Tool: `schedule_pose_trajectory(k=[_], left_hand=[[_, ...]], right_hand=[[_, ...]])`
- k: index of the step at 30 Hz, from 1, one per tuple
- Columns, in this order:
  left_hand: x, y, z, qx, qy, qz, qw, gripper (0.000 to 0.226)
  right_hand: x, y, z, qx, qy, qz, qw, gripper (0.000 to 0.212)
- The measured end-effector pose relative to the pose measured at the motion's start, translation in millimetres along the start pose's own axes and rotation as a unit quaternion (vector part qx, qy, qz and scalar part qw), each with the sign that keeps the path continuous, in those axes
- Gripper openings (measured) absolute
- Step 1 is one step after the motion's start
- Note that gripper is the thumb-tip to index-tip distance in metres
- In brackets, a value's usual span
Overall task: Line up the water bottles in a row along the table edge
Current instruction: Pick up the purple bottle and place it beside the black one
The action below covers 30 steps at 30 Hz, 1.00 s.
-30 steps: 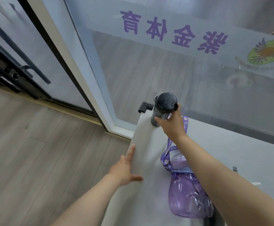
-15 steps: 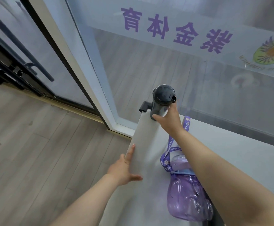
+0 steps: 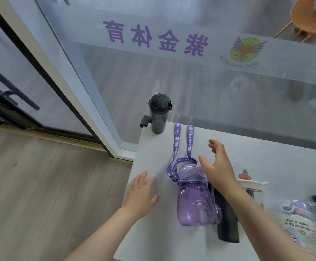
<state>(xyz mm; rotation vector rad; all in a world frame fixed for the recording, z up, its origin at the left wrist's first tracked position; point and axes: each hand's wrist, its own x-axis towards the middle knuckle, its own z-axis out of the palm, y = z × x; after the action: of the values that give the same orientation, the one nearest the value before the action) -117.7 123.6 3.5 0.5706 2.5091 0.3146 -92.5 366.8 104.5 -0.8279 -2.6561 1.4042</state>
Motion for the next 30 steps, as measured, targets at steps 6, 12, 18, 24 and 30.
schedule_pose_trajectory(k=[6, 12, 18, 24, 30], left_hand=[[-12, 17, 12, -0.028, -0.012, 0.015, 0.999, 0.068], [-38, 25, 34, 0.127, -0.071, 0.034, 0.989, 0.102], [-50, 24, 40, 0.159, -0.070, 0.033, 0.984, 0.111], [-48, 16, 41, 0.144, -0.057, 0.047, 0.987, 0.099], [-48, 11, 44, 0.111, -0.032, -0.003, 0.993, 0.100]], right_hand=[[-60, 28, -7, 0.020, 0.038, 0.072, 0.996, 0.067], [-93, 43, 14, 0.071, -0.044, 0.157, 0.984, 0.104], [-86, 51, 26, 0.051, -0.132, 0.223, 0.964, 0.115], [-94, 66, 35, 0.081, -0.125, 0.233, 0.961, 0.095], [-115, 68, 36, 0.151, -0.043, 0.212, 0.965, 0.044]])
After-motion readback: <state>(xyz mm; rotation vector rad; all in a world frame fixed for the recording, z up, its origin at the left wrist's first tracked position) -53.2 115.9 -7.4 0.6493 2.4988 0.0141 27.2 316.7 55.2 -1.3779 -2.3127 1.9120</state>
